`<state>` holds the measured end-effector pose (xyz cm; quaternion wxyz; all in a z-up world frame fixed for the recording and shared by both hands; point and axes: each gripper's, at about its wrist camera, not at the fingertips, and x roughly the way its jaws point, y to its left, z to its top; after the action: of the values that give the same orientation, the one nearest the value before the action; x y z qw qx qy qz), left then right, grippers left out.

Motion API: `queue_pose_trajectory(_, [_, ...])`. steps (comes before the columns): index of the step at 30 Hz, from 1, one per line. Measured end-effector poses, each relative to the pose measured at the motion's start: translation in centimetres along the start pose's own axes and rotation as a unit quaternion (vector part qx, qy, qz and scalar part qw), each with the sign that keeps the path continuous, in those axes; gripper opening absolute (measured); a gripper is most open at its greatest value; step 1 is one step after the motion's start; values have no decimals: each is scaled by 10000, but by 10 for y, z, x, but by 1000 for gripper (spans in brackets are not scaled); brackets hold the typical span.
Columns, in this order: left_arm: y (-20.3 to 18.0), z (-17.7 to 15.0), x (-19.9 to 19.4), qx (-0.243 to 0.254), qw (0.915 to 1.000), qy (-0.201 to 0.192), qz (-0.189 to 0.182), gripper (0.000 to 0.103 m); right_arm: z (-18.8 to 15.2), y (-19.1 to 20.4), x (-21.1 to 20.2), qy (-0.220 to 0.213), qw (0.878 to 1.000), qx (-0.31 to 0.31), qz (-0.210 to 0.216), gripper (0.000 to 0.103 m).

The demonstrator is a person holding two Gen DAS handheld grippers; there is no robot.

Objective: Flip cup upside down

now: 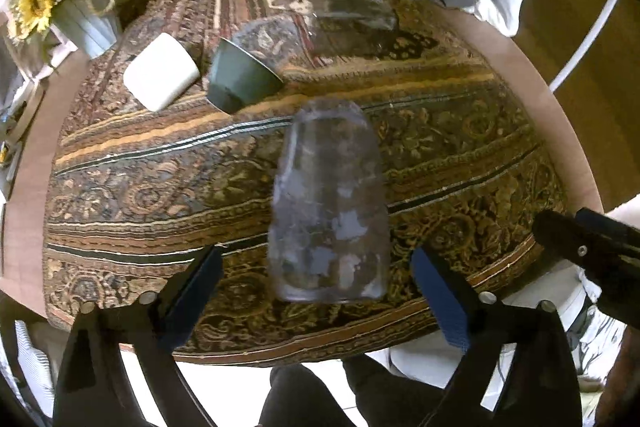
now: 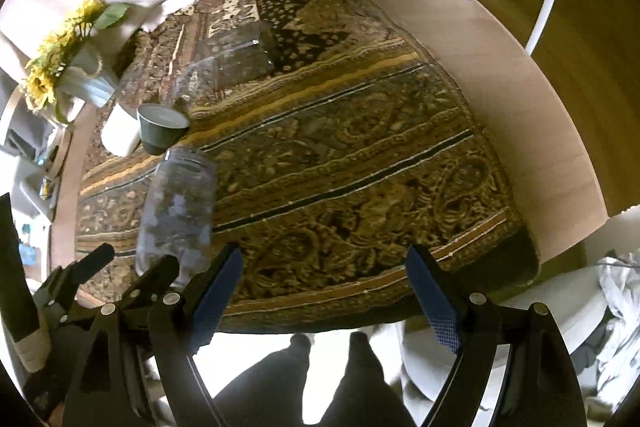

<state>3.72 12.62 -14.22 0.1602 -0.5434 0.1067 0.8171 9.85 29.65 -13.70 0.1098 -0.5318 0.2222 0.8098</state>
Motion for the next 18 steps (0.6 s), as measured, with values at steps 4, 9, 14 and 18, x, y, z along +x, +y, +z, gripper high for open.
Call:
queue_pose_trajectory(4, [-5,-3,12,105,9999,114,2,76,-1,-3,2,42,9999,-51,-83,84])
queue_pose_trajectory(9, [-3,-4,14,57,9999,114,-33,70,-1,-5,3,59,9999,-36,-112,84])
queue_pose_trajectory(14, [-3,3,0,84,9999,-4,-58,70,1,-5,1,19,10000,-21,-19,84])
queue_pose_trajectory(18, [-3,15,-15,88,9997,-238,-68,70,4,-4,-4,-63,9999,67,109,84])
